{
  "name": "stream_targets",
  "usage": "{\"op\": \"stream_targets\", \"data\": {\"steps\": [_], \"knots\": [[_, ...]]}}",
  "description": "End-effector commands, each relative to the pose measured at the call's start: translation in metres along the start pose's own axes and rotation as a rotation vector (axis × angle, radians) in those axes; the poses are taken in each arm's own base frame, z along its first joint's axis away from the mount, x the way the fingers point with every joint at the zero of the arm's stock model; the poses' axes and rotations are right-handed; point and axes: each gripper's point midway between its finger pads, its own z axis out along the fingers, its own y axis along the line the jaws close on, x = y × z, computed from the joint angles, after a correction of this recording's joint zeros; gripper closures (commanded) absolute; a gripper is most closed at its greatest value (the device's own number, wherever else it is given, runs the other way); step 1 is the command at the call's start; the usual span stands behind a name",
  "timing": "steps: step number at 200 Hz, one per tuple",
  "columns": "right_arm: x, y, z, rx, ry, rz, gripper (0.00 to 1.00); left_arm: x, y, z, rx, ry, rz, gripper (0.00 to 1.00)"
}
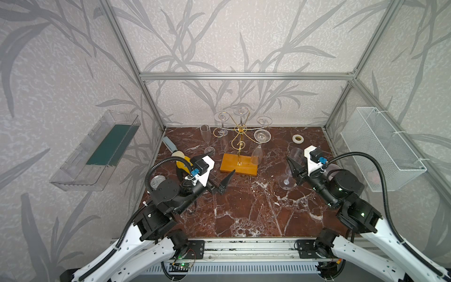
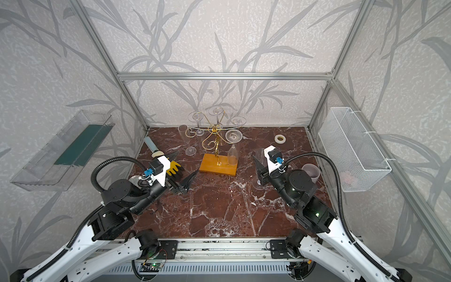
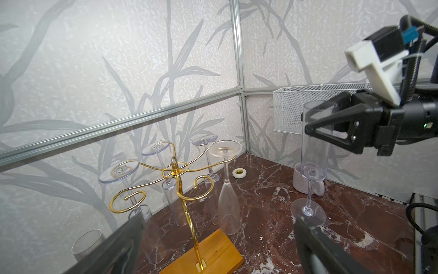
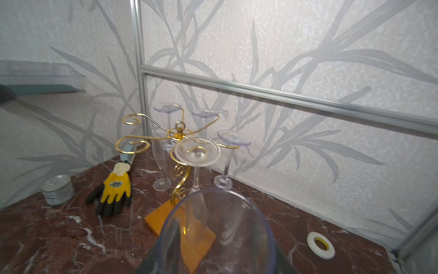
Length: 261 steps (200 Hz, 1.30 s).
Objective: Take the wine glass off the wine glass rack
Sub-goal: Pick up the wine glass from the wine glass rack, then place the wine glass at the top-right of the table.
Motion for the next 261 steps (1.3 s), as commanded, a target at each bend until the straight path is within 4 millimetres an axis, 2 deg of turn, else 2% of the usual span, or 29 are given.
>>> {"op": "stream_targets", "data": {"steps": [1, 29, 65, 109, 114, 150, 172, 199, 211, 215, 261], "knots": [[0.005, -0.018, 0.015, 0.059, -0.070, 0.001, 0.60, -0.007, 0.016, -0.006, -0.088, -0.036, -0.018, 0.01], [0.032, -0.038, 0.049, 0.087, -0.066, 0.025, 0.59, -0.003, 0.023, -0.010, -0.132, -0.027, -0.017, 0.01], [0.052, -0.062, 0.094, 0.114, -0.059, 0.016, 0.60, 0.003, 0.031, -0.014, -0.173, -0.009, -0.012, 0.01], [0.063, -0.094, 0.141, 0.127, -0.092, 0.041, 0.60, 0.009, 0.043, -0.017, -0.255, -0.003, 0.002, 0.01], [0.057, -0.098, 0.146, 0.130, -0.123, 0.039, 0.60, 0.009, 0.045, -0.017, -0.266, -0.004, 0.008, 0.01], [0.060, -0.114, 0.181, 0.124, -0.155, 0.036, 0.60, 0.011, 0.058, -0.013, -0.356, 0.000, 0.041, 0.01], [0.070, -0.120, 0.202, 0.118, -0.150, 0.036, 0.60, 0.015, 0.064, -0.008, -0.402, 0.013, 0.070, 0.01], [0.082, -0.123, 0.220, 0.107, -0.136, 0.037, 0.60, 0.019, 0.070, -0.003, -0.437, 0.034, 0.094, 0.01], [0.081, -0.124, 0.222, 0.107, -0.143, 0.035, 0.60, 0.020, 0.073, -0.002, -0.454, 0.033, 0.093, 0.01], [0.093, -0.124, 0.228, 0.105, -0.120, 0.041, 0.60, 0.020, 0.074, -0.002, -0.459, 0.033, 0.092, 0.01], [0.115, -0.132, 0.237, 0.116, -0.089, 0.057, 0.60, 0.027, 0.079, 0.003, -0.466, 0.044, 0.074, 0.01]]}}
